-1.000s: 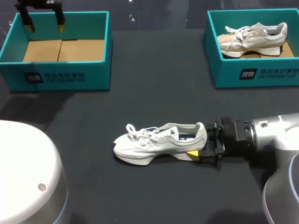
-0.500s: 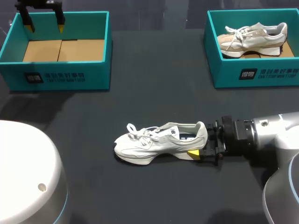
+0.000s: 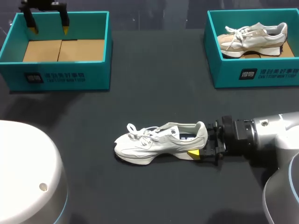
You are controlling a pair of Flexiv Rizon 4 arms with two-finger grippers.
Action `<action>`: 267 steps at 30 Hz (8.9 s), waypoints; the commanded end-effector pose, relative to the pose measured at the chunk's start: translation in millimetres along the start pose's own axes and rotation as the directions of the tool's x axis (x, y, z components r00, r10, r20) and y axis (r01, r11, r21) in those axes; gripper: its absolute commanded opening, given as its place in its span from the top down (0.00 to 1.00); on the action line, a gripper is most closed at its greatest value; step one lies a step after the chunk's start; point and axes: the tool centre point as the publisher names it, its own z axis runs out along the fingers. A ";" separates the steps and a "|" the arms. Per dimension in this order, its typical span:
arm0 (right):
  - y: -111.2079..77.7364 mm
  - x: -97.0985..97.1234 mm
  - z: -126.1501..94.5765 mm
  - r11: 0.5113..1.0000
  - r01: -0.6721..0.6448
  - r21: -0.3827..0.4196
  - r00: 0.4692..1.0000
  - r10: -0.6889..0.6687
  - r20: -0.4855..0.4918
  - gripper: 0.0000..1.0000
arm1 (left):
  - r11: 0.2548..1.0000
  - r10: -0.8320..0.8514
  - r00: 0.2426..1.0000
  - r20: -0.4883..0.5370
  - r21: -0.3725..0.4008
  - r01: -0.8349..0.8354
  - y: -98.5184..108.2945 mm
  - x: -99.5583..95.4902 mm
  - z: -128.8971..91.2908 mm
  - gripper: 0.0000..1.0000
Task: Take the shoe out of the shoebox, open the shoe tongue, remove and reinsert the insole, then place the shoe into the shoebox
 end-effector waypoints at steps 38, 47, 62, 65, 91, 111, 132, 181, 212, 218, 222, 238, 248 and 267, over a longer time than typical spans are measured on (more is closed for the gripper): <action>-0.3 -1.8 -1.1 1.000 -0.001 0.005 1.000 0.001 -0.001 1.00 | 0.996 0.087 0.996 0.036 0.023 -0.088 200.7 174.8 -10.7 0.00; -0.3 -1.8 -1.1 1.000 -0.001 0.005 1.000 0.001 -0.001 1.00 | 0.995 0.099 0.995 0.033 -0.021 -0.099 227.2 206.1 0.4 0.00; -0.3 -1.8 -1.1 1.000 -0.001 0.005 1.000 0.001 -0.001 1.00 | 0.992 0.120 0.990 0.078 -0.038 -0.117 269.2 253.7 20.4 0.00; -0.3 -1.8 -1.1 1.000 -0.001 0.005 1.000 0.001 -0.001 1.00 | 0.992 0.120 0.989 0.083 -0.045 -0.117 276.5 261.0 24.6 0.00; -0.3 -1.8 -1.1 1.000 -0.001 0.005 1.000 0.001 -0.001 1.00 | 0.991 0.124 0.984 0.130 -0.066 -0.116 298.6 284.5 43.2 0.00; -0.3 -1.8 -1.1 1.000 -0.001 0.005 1.000 0.001 -0.001 1.00 | 0.994 0.053 0.979 0.196 -0.101 -0.033 318.4 337.3 84.6 0.00; -0.3 -1.8 -1.1 1.000 -0.001 0.005 1.000 0.001 -0.001 1.00 | 0.997 0.013 0.962 0.273 -0.083 0.010 309.4 354.4 122.2 0.00; -0.3 -1.8 -1.1 1.000 -0.001 0.005 1.000 0.001 -0.001 1.00 | 0.984 0.099 0.858 0.504 -0.177 -0.010 319.7 328.0 129.4 0.52; -0.3 -1.8 -1.1 1.000 -0.001 0.005 1.000 0.001 -0.001 1.00 | 0.990 0.050 0.966 0.253 -0.142 -0.013 321.1 260.0 86.1 1.00; -0.3 -1.8 -1.1 1.000 -0.001 0.005 1.000 0.001 -0.001 1.00 | 0.991 0.028 0.977 0.211 -0.136 0.001 320.8 239.2 88.1 1.00; -0.3 -1.8 -1.1 1.000 -0.001 0.005 1.000 0.001 -0.001 1.00 | 0.991 0.029 0.979 0.202 -0.137 0.000 319.8 230.0 93.1 1.00; -0.3 -1.8 -1.1 1.000 -0.001 0.005 1.000 0.001 -0.001 1.00 | 0.992 0.054 0.964 0.261 -0.127 -0.021 319.6 219.9 131.4 0.98; -0.3 -1.8 -1.1 1.000 -0.001 0.005 1.000 0.001 -0.001 1.00 | 0.994 0.068 0.957 0.283 -0.103 -0.041 322.4 205.5 144.0 0.64; -0.3 -1.8 -1.1 1.000 -0.001 0.005 1.000 0.001 -0.001 1.00 | 0.992 0.090 0.978 0.186 -0.099 -0.073 303.6 180.1 104.5 0.35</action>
